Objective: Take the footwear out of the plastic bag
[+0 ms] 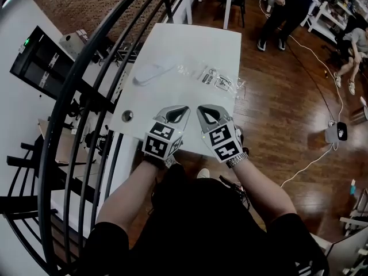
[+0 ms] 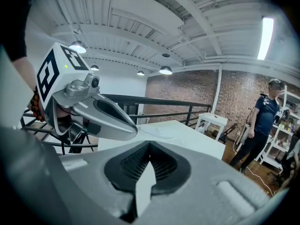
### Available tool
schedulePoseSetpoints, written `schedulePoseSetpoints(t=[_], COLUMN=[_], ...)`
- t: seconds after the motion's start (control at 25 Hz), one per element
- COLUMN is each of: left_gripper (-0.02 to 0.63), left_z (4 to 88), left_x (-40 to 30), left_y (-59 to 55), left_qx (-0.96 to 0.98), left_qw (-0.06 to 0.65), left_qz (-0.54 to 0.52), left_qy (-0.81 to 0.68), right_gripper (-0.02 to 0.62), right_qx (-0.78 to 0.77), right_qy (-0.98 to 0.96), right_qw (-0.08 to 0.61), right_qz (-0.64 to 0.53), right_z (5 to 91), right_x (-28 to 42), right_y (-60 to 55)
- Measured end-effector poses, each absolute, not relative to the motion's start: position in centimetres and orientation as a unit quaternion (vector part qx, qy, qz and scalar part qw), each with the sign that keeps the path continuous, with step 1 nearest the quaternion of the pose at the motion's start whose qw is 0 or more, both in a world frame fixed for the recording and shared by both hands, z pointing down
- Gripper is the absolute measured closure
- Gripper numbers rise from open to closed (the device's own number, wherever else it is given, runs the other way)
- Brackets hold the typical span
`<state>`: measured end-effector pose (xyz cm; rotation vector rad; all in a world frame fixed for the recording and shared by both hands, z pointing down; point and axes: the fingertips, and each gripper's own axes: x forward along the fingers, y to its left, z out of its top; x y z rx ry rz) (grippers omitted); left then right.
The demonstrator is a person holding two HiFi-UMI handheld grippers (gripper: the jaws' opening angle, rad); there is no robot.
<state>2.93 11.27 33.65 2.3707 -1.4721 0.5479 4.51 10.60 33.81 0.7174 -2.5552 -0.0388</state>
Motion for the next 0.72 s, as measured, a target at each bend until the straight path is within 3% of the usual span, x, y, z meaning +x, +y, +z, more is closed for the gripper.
schedulePoseSetpoints(t=[0.72], left_gripper=[0.591], left_z=[32.7], left_x=[0.4], left_y=[12.0], left_qx=[0.836], left_qw=[0.131], left_qz=[0.191], left_qy=[-0.497], right_gripper=[0.603], right_qx=[0.279], right_qy=[-0.928], right_qw=[0.244], right_qz=[-0.029], right_z=[32.6], right_x=[1.5], right_y=[11.4])
